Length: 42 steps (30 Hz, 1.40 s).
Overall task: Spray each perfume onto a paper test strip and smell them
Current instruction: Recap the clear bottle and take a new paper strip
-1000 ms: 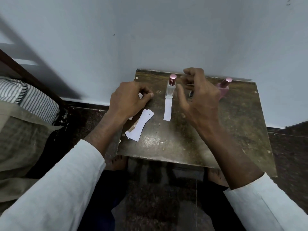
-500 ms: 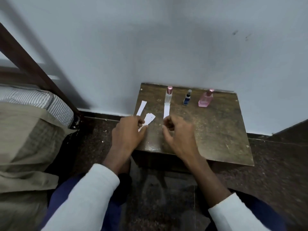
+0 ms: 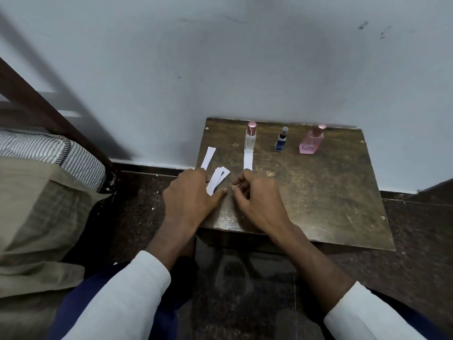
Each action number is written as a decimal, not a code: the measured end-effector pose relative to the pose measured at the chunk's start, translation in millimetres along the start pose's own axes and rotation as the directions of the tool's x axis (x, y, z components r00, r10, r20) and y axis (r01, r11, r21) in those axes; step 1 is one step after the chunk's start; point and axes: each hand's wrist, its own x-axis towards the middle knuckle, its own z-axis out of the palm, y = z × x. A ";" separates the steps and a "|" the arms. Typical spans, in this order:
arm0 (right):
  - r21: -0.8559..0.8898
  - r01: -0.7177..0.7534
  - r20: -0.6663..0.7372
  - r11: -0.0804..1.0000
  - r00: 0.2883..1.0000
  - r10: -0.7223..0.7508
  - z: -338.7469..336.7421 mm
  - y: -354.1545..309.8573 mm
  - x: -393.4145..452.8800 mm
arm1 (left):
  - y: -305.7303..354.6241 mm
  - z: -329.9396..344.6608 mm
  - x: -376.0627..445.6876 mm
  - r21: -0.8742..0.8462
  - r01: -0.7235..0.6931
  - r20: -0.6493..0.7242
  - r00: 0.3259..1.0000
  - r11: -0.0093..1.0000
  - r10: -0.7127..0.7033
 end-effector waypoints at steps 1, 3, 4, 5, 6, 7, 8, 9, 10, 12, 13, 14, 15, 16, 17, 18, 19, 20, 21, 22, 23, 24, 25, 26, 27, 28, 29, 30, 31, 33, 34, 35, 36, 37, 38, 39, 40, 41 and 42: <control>-0.002 -0.005 -0.005 1.000 1.000 0.005 2.6 0.0 1.5 | 1.0 1.0 0.4 0.026 -0.005 -0.006 1.000 1.000 0.005; 0.002 -0.019 -0.009 1.000 1.000 0.019 6.7 -0.3 4.4 | 2.4 2.2 2.3 0.055 -0.013 -0.016 1.000 0.998 0.014; 0.023 -0.034 -0.013 0.999 0.999 0.034 8.1 -1.4 5.9 | 2.4 2.1 3.4 0.057 -0.013 -0.019 1.000 0.998 0.014; 0.049 -0.053 -0.017 0.997 0.998 0.054 9.0 -2.4 7.9 | 2.1 1.9 4.7 0.054 -0.008 -0.020 1.000 0.999 0.009; 0.072 -0.072 -0.019 0.995 0.997 0.073 9.7 -3.0 9.9 | 2.0 1.5 5.7 0.048 -0.003 -0.021 1.000 0.999 0.004; 0.087 -0.085 -0.020 0.993 0.996 0.087 10.5 -3.9 11.9 | 1.8 0.7 6.5 0.041 0.002 -0.022 1.000 0.999 -0.001; 0.096 -0.093 -0.022 0.991 0.995 0.096 11.0 -4.9 13.5 | 1.6 -0.5 7.0 0.033 0.002 -0.027 1.000 0.999 -0.002; 0.106 -0.102 -0.026 0.989 0.994 0.106 11.1 -6.0 14.6 | 1.5 -1.7 7.2 0.027 0.000 -0.037 0.999 1.000 0.001; 0.120 -0.112 -0.035 0.986 0.993 0.117 11.3 -7.0 15.6 | 1.6 -3.3 7.0 0.023 -0.002 -0.051 0.999 1.000 0.003; 0.149 -0.129 -0.057 0.980 0.989 0.139 10.3 -9.1 16.8 | 4.6 -8.7 5.0 0.008 0.000 -0.078 0.997 1.000 0.001; 0.175 -0.145 -0.066 0.974 0.985 0.158 9.7 -10.0 16.8 | 6.8 -11.4 3.7 -0.007 0.002 -0.089 0.996 1.000 -0.003; 0.221 -0.171 -0.068 0.960 0.980 0.190 9.4 -10.3 16.6 | 9.2 -13.9 2.5 -0.028 -0.002 -0.102 0.995 1.000 -0.001; 0.289 -0.206 -0.055 0.935 0.971 0.231 9.6 -10.5 16.5 | 11.4 -15.7 0.9 -0.049 -0.012 -0.116 0.993 0.999 0.006; 0.372 -0.251 -0.025 0.894 0.960 0.279 10.0 -10.9 16.2 | 13.2 -16.9 -0.9 -0.068 -0.024 -0.132 0.991 0.997 0.015; 0.460 -0.298 0.016 0.836 0.945 0.328 10.2 -12.0 15.9 | 14.6 -17.1 -2.3 -0.078 -0.036 -0.145 0.989 0.996 0.024; 0.546 -0.342 0.061 0.765 0.927 0.370 10.4 -12.9 16.0 | 15.8 -17.4 -3.7 -0.081 -0.049 -0.154 0.987 0.996 0.036; 0.622 -0.375 0.101 0.688 0.909 0.404 10.5 -13.5 16.4 | 16.4 -17.2 -4.5 -0.077 -0.068 -0.160 0.986 0.995 0.055; 0.677 -0.395 0.128 0.621 0.894 0.429 10.3 -13.1 17.2 | 16.5 -17.2 -5.3 -0.077 -0.091 -0.162 0.984 0.993 0.077; 0.713 -0.408 0.150 0.570 0.883 0.444 9.7 -12.3 17.8 | 15.9 -17.8 -5.6 -0.083 -0.112 -0.159 0.982 0.990 0.098; 0.738 -0.418 0.173 0.530 0.876 0.451 9.0 -11.0 18.4 | 14.5 -18.6 -5.5 -0.096 -0.127 -0.153 0.982 0.987 0.112; 0.757 -0.429 0.199 0.493 0.870 0.451 7.5 -9.9 18.9 | 12.1 -19.5 -4.4 -0.111 -0.134 -0.145 0.983 0.985 0.117; 0.769 -0.441 0.228 0.462 0.865 0.447 5.9 -8.5 19.3 | 8.9 -20.9 -3.0 -0.137 -0.127 -0.132 0.985 0.982 0.109; 0.776 -0.452 0.254 0.440 0.862 0.439 3.6 -7.9 19.6 | 4.4 -21.2 -0.1 -0.186 -0.112 -0.117 0.989 0.976 0.091; 0.778 -0.459 0.275 0.429 0.863 0.424 0.9 -7.2 19.7 | -0.1 -21.7 3.4 -0.261 -0.096 -0.105 0.992 0.961 0.071; 0.779 -0.462 0.295 0.424 0.867 0.402 -2.2 -7.0 19.4 | -4.5 -21.2 7.9 -0.353 -0.094 -0.100 0.993 0.931 0.062; 0.782 -0.461 0.315 0.419 0.873 0.373 -5.6 -7.2 18.7 | -7.6 -20.7 12.1 -0.457 -0.107 -0.091 0.993 0.883 0.073; 0.786 -0.463 0.338 0.409 0.876 0.343 -8.8 -7.7 17.6 | -9.1 -20.6 15.3 -0.569 -0.119 -0.061 0.993 0.814 0.103; 0.789 -0.470 0.363 0.395 0.876 0.317 -12.0 -7.6 16.4 | -7.9 -21.0 17.1 -0.677 -0.106 0.002 0.989 0.729 0.146; 0.789 -0.482 0.390 0.382 0.872 0.295 -15.3 -7.2 14.9 | -4.6 -21.6 17.6 -0.762 -0.068 0.087 0.975 0.643 0.207; 0.777 -0.508 0.434 0.372 0.860 0.268 -21.2 -5.8 11.7 | 2.3 -19.7 17.3 -0.815 -0.049 0.187 0.920 0.577 0.343; 0.771 -0.517 0.449 0.371 0.855 0.260 -23.5 -4.7 10.3 | 4.2 -16.7 17.6 -0.804 -0.084 0.184 0.906 0.588 0.381; 0.767 -0.526 0.460 0.367 0.850 0.256 -25.6 -3.5 9.0 | 5.1 -12.8 19.0 -0.783 -0.115 0.170 0.905 0.611 0.389; 0.767 -0.535 0.468 0.355 0.844 0.260 -27.1 -2.6 7.9 | 6.0 -10.6 20.0 -0.761 -0.136 0.150 0.915 0.635 0.376; 0.768 -0.542 0.472 0.342 0.839 0.270 -28.6 -2.1 6.8 | 6.6 -8.9 21.5 -0.738 -0.145 0.126 0.930 0.659 0.346; 0.769 -0.547 0.473 0.331 0.835 0.283 -29.5 -2.1 5.8 | 6.8 -7.6 22.0 -0.723 -0.147 0.100 0.944 0.675 0.313; 0.768 -0.551 0.471 0.326 0.831 0.297 -29.2 -2.5 5.2 | 7.7 -7.1 22.0 -0.718 -0.145 0.071 0.958 0.681 0.279; 0.765 -0.554 0.467 0.330 0.829 0.308 -28.8 -3.0 4.4 | 9.0 -5.9 21.4 -0.718 -0.139 0.037 0.971 0.682 0.237; 0.755 -0.555 0.461 0.350 0.828 0.318 -27.3 -2.9 3.9 | 10.5 -4.4 21.0 -0.720 -0.128 0.000 0.983 0.683 0.184; 0.741 -0.551 0.450 0.385 0.832 0.325 -25.3 -2.6 3.3 | 12.6 -3.6 20.5 -0.718 -0.113 -0.031 0.991 0.687 0.130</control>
